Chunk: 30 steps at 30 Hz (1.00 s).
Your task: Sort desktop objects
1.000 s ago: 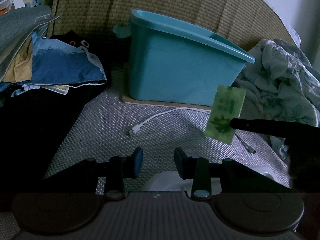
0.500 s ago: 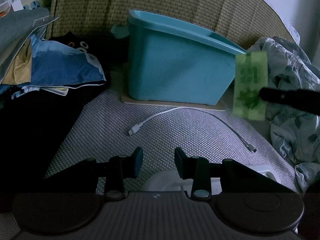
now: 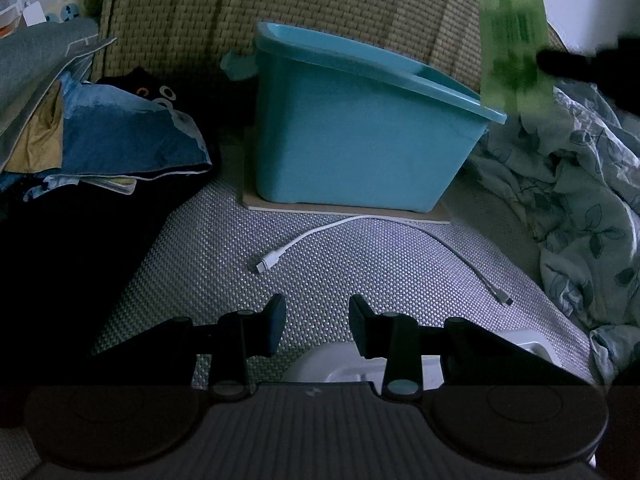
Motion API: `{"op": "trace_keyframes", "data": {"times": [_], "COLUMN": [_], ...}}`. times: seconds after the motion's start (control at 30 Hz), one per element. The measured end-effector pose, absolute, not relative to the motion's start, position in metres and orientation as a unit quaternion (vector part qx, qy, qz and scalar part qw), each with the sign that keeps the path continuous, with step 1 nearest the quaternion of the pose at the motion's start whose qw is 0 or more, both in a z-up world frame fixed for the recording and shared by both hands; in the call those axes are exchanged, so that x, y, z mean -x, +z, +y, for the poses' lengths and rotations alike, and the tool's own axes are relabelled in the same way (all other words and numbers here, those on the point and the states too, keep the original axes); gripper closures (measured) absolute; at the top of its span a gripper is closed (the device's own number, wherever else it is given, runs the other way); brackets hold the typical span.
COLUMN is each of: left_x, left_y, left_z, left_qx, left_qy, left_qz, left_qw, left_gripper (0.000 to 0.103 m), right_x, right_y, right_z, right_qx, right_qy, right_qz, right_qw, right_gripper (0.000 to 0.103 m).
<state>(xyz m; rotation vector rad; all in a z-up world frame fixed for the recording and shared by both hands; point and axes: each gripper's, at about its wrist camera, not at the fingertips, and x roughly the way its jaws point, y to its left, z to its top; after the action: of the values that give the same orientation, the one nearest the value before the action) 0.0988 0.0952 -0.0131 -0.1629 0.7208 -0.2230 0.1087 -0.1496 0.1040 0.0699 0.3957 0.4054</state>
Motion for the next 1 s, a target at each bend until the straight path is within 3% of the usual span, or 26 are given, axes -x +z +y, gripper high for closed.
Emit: {"op": "trace_keyframes", "data": {"times": [1.0], "left_x": [-0.099], "left_y": [-0.013], "left_z": [0.093], "left_qx": [0.071], "left_qy": [-0.114], "left_qz": [0.352], "left_qw": [0.926], "left_gripper": [0.064], "right_x": [-0.133], "right_y": [0.189], "right_z": [-0.118], "right_qx": [-0.039], "right_qy": [0.166], "right_qz": [0.026], "right_qw": [0.985], "right_gripper": [0.102]}}
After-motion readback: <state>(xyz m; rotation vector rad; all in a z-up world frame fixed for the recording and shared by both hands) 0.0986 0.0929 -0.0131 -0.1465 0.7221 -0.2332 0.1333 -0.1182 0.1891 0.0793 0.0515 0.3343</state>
